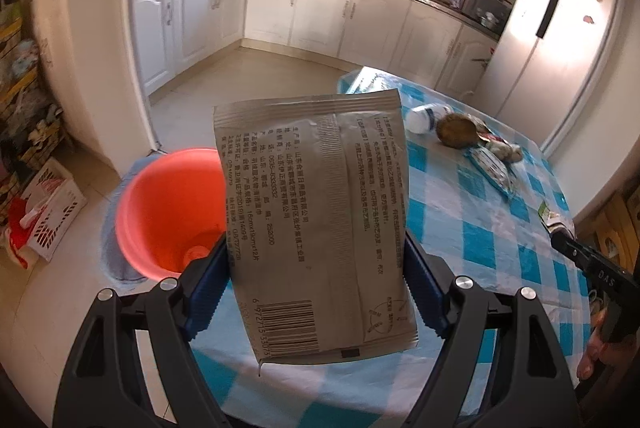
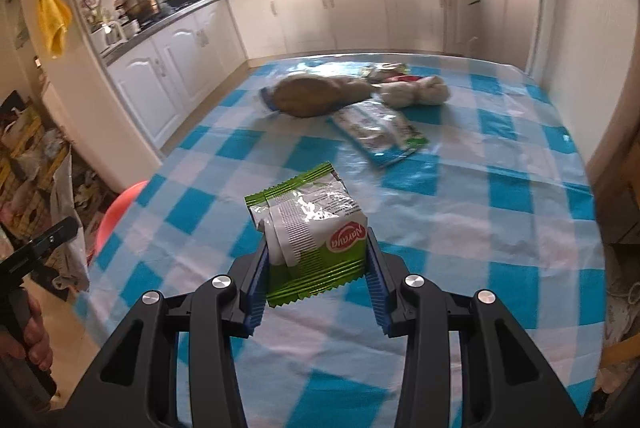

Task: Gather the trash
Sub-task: 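Carry paper bag and green packet to the bucket and release both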

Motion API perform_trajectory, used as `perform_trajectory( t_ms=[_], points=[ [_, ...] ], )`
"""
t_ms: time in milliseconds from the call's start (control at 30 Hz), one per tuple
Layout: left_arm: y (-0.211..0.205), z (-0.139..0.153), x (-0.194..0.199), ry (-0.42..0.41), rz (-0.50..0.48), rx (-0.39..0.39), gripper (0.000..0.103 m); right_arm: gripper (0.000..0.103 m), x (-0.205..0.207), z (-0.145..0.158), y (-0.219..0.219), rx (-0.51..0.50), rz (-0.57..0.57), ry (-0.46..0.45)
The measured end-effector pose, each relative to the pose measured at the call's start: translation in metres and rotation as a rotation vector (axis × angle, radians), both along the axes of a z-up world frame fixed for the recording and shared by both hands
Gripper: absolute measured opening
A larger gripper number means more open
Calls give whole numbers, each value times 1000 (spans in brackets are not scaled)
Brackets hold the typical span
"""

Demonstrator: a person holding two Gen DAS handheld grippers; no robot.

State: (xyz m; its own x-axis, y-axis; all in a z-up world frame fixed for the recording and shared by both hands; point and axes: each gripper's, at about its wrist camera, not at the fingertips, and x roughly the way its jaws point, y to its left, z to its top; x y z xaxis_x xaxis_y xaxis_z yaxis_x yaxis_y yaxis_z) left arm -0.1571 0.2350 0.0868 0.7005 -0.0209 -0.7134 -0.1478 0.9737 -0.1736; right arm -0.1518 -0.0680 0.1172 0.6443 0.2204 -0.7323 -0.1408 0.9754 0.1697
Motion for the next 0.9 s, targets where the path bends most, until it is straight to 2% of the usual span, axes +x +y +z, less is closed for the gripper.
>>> perform_trajectory(
  t_ms=[200, 500, 667, 900],
  points=[
    [36, 8, -6, -18, 63, -2, 80, 44, 6, 12, 36, 20, 78, -13],
    [105, 21, -2, -50, 191, 3, 81, 44, 26, 33, 120, 49, 263, -36],
    [133, 21, 8, -49, 234, 10, 81, 44, 43, 30, 172, 58, 366, -7],
    [166, 8, 29, -29, 272, -12, 81, 44, 65, 11, 241, 40, 487, 42]
  ],
)
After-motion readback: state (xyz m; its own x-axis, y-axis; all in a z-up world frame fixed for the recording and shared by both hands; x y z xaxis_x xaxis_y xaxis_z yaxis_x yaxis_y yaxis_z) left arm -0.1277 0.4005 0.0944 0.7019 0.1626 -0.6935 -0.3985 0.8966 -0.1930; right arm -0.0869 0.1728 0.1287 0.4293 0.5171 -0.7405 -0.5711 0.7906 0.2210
